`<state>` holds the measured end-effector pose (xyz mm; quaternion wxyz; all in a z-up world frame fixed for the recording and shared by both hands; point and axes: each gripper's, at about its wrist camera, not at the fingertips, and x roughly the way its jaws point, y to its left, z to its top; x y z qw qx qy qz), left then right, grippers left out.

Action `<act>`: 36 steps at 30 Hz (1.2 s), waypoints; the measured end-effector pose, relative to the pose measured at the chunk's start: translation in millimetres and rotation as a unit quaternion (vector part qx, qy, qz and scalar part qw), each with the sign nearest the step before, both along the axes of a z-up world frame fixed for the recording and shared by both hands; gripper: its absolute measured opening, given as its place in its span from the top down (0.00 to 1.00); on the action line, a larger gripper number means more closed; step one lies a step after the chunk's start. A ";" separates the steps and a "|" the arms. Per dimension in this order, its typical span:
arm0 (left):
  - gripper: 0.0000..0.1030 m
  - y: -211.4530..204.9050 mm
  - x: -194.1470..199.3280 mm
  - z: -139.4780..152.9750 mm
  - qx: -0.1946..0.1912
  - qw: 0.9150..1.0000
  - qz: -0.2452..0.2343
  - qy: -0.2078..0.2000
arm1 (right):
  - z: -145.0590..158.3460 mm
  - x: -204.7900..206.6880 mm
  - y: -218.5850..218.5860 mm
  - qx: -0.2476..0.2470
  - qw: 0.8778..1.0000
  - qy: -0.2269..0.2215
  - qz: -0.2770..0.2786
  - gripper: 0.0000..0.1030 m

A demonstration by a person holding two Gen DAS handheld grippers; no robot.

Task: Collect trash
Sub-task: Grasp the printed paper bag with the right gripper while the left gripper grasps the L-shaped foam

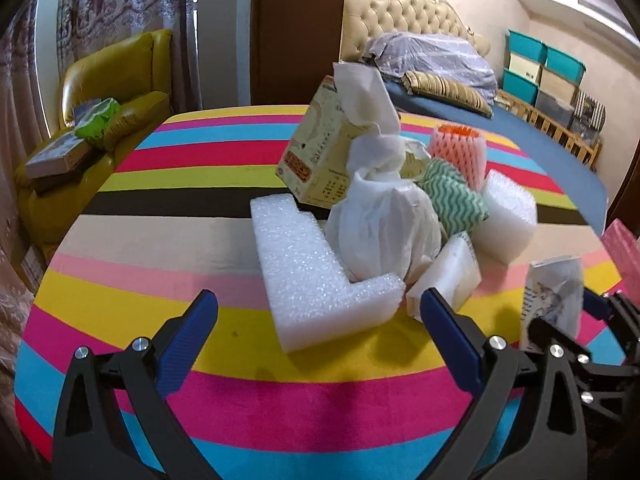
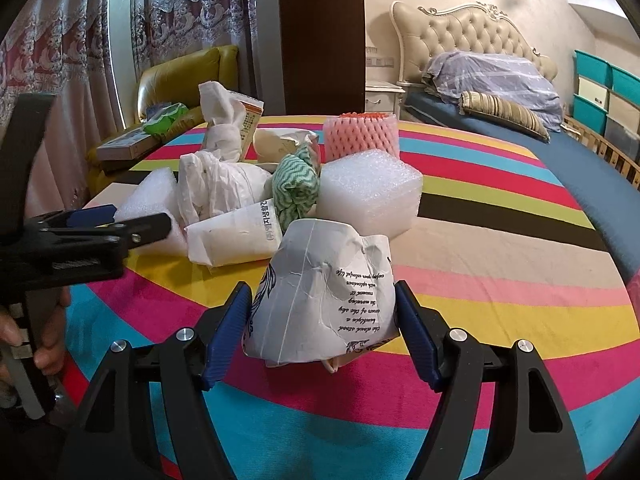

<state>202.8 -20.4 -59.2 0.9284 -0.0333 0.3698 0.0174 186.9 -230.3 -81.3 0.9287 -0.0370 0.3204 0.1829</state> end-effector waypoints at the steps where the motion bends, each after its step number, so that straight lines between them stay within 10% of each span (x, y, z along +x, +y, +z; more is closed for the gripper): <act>1: 0.05 -1.3 3.0 -1.3 0.003 1.000 0.000 0.001 | 0.1 0.1 0.1 0.000 1.000 0.000 0.000 0.33; 3: 0.09 -3.7 9.8 -5.2 0.010 1.000 -0.001 0.004 | -0.5 -0.6 -0.7 0.000 1.000 -0.001 0.001 0.33; 5: 0.34 -4.4 10.5 -9.0 0.005 1.000 -0.010 0.006 | -0.2 -0.7 -1.6 0.001 1.000 -0.001 0.001 0.33; 36: 0.35 -52.4 -55.7 10.6 0.051 0.991 -0.107 -0.059 | 13.0 -14.0 -40.5 0.027 0.999 -0.029 -0.036 0.33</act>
